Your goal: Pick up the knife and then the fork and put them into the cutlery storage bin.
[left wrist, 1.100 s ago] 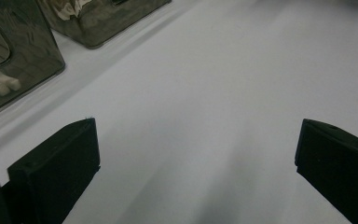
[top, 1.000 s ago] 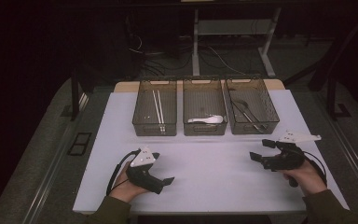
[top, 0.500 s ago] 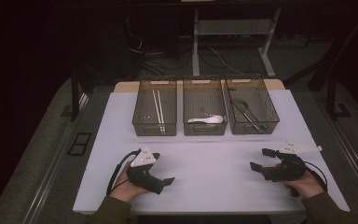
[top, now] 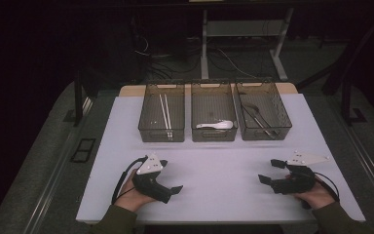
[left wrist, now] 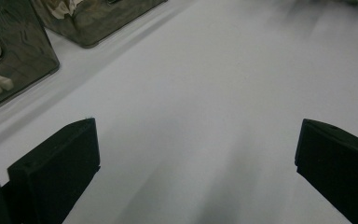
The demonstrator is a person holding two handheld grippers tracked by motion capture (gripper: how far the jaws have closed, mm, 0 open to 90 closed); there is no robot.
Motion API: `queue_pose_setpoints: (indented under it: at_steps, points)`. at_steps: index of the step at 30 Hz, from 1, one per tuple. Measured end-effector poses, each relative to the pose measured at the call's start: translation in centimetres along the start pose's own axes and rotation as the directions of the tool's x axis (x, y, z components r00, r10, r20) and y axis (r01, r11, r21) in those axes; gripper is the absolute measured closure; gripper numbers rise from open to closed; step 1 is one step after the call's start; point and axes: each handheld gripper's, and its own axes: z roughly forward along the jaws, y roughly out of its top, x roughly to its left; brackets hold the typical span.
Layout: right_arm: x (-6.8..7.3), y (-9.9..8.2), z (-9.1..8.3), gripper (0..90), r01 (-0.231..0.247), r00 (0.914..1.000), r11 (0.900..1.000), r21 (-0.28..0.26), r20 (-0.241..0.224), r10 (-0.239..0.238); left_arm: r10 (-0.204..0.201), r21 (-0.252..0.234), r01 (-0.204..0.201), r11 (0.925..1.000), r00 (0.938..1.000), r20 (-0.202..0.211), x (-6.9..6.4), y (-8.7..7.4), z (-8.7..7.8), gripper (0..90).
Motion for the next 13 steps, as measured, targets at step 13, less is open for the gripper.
queue_pose_setpoints:
  at_steps: [13]
  points:
    - [0.36, 0.07, 0.15, 14.2, 0.005, 1.0000, 0.9999, -0.010, -0.002, -0.005, -0.003, 0.001, 0.003, 1.0000, 1.0000, -0.002, -0.01, 0.00, -0.01, 0.0]
